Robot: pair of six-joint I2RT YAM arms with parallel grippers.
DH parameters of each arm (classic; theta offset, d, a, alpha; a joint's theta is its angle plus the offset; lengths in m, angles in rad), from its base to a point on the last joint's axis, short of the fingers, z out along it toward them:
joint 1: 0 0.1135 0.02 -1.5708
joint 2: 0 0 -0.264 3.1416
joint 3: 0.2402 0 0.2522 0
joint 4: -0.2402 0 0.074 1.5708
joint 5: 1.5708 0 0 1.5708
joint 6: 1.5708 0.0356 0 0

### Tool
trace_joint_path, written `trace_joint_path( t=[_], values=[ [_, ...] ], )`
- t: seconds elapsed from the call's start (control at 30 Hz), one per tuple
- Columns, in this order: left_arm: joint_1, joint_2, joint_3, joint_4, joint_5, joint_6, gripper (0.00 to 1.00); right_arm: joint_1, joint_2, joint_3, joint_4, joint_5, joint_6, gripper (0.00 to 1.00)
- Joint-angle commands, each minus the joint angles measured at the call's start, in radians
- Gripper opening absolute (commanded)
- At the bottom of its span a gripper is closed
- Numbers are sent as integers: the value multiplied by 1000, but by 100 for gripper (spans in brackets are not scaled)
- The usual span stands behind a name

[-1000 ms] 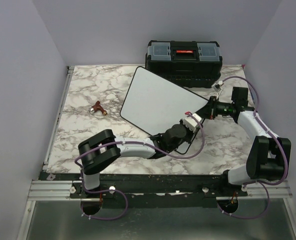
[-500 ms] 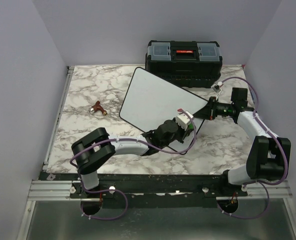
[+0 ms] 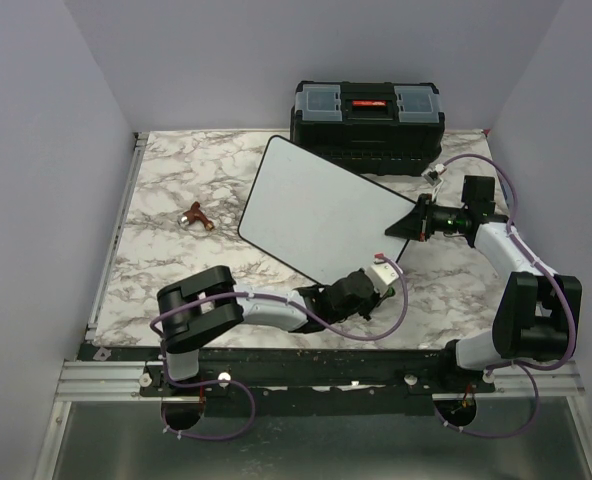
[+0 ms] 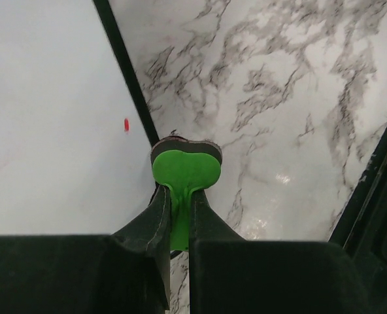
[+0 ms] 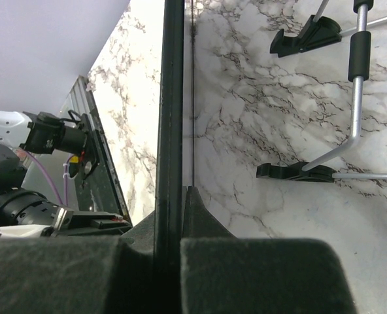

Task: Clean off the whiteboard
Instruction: Erase the whiteboard at the whiteboard stand.

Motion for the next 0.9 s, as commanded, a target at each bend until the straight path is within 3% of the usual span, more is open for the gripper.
trace_joint_path(
  t=[0.0, 0.2, 0.47, 0.67, 0.87],
  values=[
    [-10, -22, -72, -29, -141, 3, 0, 12, -29, 17, -35, -136, 33, 1],
    [77, -38, -41, -5, -96, -2, 0, 12, -29, 17, -35, -134, 31, 1],
    [204, -46, 121, -14, -56, 64, 0, 13, -32, 17, -35, -130, 30, 1],
    [209, -40, 208, -16, -31, 33, 0, 12, -29, 17, -37, -131, 30, 1],
    [154, 22, 194, -2, 27, -33, 0, 12, -26, 17, -37, -134, 31, 1]
  ],
)
